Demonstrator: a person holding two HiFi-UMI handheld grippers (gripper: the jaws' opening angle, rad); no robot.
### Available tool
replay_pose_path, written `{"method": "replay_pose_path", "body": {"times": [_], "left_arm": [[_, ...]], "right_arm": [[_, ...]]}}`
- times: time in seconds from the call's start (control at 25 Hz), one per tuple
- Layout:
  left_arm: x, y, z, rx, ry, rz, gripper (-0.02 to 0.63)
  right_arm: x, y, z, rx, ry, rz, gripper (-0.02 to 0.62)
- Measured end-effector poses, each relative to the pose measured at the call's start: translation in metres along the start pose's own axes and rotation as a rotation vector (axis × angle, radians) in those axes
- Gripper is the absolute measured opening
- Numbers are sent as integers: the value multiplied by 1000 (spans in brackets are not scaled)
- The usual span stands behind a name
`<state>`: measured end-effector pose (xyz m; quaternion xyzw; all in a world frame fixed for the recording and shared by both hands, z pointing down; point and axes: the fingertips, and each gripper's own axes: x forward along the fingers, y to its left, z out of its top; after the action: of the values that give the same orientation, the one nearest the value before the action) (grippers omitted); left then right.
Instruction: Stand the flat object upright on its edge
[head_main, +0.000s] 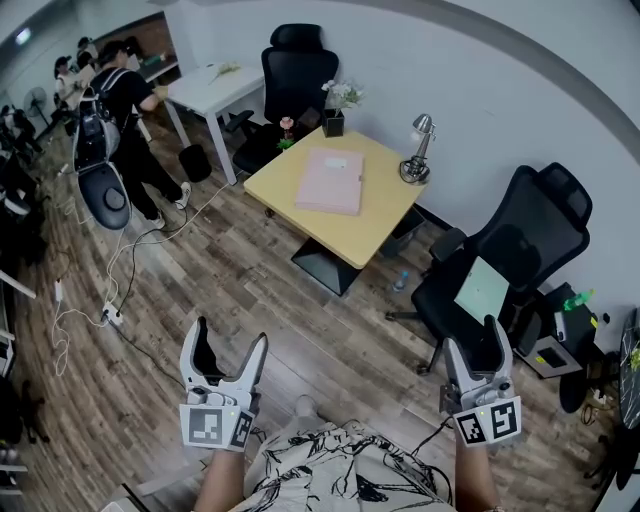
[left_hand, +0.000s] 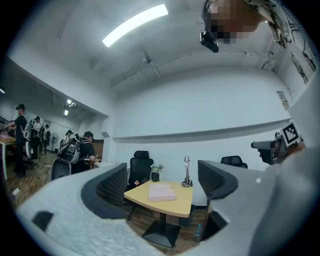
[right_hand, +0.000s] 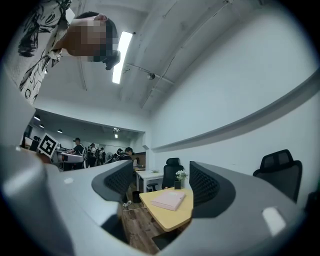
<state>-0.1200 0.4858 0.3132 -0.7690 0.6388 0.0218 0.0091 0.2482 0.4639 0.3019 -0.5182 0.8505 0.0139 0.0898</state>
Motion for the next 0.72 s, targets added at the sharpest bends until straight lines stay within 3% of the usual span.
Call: {"method": "replay_pose_path", "body": {"times": [0.12, 0.2, 0.72], "left_arm": [[3, 9, 1, 6, -8, 17, 495], [8, 10, -1, 20, 6, -13, 513], [28, 58, -6, 13, -12, -90, 525]], "right_arm": [[7, 2, -2, -17, 4, -12, 411], [14, 5, -4, -35, 11, -15, 482], [42, 37, -21, -23, 8, -51, 483]]}}
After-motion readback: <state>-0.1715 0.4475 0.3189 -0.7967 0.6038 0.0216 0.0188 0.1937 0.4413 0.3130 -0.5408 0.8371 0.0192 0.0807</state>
